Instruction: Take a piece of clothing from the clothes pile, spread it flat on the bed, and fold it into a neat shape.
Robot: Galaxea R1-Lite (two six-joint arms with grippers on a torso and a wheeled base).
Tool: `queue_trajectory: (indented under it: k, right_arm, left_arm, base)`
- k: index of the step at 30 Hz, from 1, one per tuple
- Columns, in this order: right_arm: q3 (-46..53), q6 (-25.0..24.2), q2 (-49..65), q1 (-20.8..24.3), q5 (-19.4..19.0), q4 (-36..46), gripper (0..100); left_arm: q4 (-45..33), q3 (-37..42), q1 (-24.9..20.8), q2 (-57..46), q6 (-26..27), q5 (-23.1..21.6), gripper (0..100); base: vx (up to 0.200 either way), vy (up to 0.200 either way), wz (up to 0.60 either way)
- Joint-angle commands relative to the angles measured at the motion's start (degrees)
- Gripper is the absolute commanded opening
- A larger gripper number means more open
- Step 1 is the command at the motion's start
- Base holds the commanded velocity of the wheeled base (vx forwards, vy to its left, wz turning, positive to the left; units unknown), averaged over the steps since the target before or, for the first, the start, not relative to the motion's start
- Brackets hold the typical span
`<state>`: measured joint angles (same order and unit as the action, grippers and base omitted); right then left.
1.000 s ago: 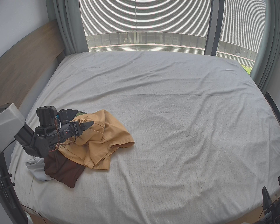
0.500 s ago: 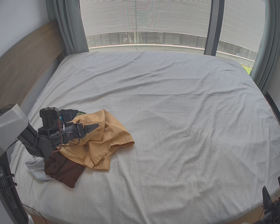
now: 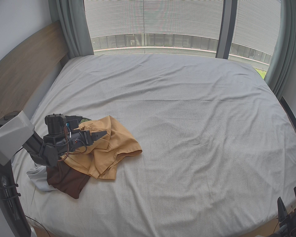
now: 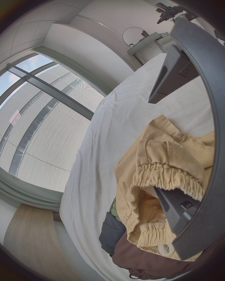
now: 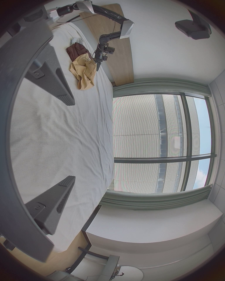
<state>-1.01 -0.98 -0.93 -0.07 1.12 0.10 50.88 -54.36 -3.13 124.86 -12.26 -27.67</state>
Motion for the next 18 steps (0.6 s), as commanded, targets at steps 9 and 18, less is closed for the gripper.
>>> queue_trajectory:
  k: [9,18]
  right_arm:
    - [0.92,0.01,0.93,0.07,0.11,-0.01,100]
    - [0.92,0.01,0.93,-0.01,0.11,-0.01,100]
  left_arm:
    - [0.09,-1.19,-0.38,1.62,0.22,0.69,0]
    - [0.44,-0.93,-0.29,1.62,0.49,0.51,0]
  base:
    - [0.0,0.0,0.0]
    - [0.0,0.0,0.0]
